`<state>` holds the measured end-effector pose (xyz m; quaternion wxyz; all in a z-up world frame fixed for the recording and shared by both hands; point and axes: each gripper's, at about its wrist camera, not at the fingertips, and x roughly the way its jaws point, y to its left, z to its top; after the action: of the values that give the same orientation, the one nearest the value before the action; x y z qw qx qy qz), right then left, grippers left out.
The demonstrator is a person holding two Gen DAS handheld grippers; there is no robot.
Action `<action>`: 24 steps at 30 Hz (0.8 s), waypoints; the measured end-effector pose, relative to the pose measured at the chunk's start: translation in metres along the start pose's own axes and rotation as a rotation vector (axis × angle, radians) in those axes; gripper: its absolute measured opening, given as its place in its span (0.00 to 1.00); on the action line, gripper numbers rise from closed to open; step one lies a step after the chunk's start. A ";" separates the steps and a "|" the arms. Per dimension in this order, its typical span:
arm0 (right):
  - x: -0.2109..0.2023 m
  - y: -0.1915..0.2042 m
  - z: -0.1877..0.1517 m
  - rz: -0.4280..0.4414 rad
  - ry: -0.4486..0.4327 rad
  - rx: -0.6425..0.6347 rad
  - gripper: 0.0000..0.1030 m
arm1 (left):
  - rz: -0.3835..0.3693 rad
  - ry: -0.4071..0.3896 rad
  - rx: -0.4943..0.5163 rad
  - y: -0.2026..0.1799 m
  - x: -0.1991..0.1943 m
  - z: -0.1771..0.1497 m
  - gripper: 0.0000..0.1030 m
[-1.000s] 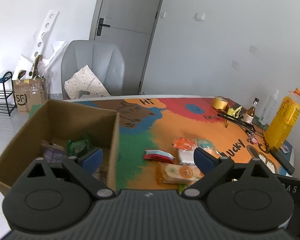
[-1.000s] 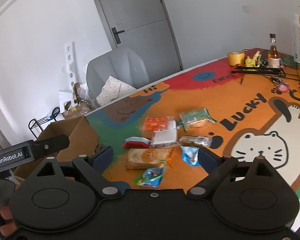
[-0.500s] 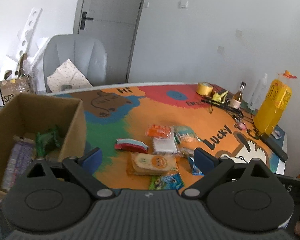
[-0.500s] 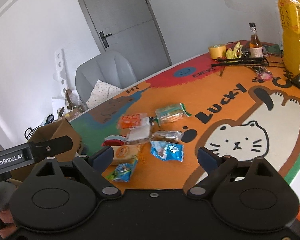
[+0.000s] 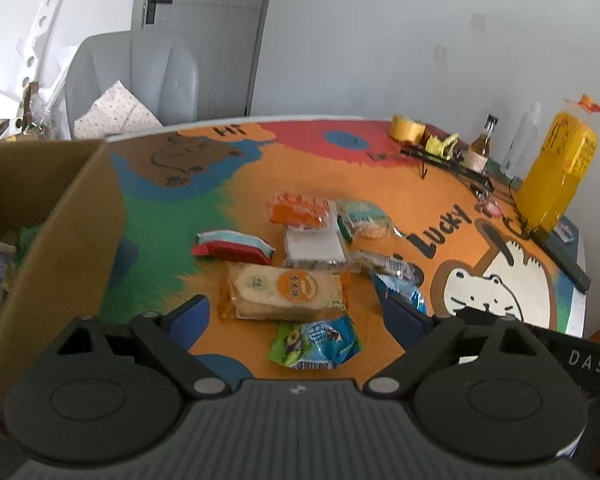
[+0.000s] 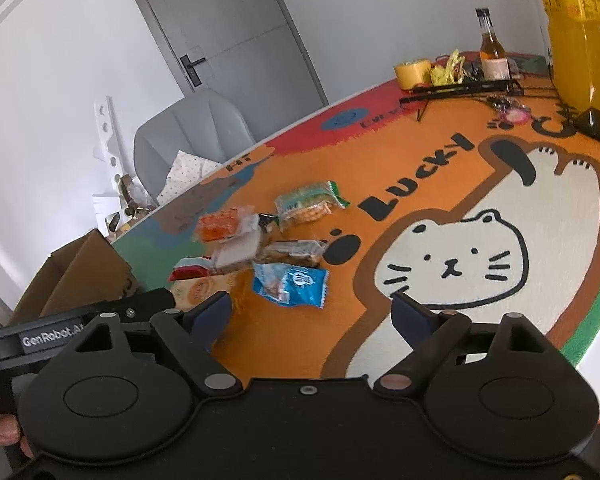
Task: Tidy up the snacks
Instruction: 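Move both tools back over the remaining snacks, then grasp a blue candy pack with the left tool while the right tool grasps another blue pack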
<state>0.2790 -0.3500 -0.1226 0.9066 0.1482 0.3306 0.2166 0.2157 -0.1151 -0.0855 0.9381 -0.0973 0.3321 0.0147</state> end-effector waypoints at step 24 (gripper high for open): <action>0.047 -0.004 0.005 0.031 0.045 0.004 0.84 | -0.002 0.073 -0.018 0.016 0.036 -0.001 0.27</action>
<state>0.3155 -0.3305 -0.1459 0.8951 0.1501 0.3489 0.2334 0.2417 -0.1009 -0.1112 0.9245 -0.1066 0.3658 0.0134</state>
